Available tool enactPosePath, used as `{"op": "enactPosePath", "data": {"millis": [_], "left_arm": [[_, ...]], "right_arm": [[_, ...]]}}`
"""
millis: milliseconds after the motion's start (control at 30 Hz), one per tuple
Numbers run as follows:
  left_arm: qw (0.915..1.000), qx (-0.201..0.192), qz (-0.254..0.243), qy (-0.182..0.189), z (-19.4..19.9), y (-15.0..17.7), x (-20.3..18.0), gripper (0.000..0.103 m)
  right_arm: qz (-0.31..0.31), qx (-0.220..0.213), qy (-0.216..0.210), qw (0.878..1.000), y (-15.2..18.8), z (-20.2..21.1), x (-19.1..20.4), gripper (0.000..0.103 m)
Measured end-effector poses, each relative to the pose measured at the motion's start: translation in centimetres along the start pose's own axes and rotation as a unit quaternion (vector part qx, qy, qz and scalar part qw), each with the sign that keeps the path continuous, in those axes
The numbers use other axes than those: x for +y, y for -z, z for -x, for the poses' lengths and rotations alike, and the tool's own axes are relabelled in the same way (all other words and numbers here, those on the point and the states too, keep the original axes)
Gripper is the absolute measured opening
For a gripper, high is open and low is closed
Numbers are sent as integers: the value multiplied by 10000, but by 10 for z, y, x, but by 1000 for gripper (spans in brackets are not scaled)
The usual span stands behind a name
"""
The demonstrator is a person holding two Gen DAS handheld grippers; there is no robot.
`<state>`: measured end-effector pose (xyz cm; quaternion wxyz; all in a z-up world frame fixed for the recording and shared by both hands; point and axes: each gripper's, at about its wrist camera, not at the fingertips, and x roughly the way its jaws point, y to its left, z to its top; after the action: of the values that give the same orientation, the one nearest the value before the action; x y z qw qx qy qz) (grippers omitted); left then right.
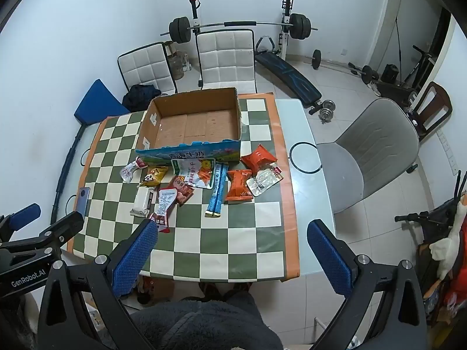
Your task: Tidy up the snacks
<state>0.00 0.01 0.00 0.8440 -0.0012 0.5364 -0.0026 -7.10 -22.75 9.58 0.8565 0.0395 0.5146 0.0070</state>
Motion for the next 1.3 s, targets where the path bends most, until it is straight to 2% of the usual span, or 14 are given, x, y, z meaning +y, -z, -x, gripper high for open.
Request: {"op": "enactPosePath", "data": {"millis": [1300], "left_arm": [[10000,-40,4,13,0,0,0,103]], "right_arm": [[9,9,1,10000,0,2,2,103]]}}
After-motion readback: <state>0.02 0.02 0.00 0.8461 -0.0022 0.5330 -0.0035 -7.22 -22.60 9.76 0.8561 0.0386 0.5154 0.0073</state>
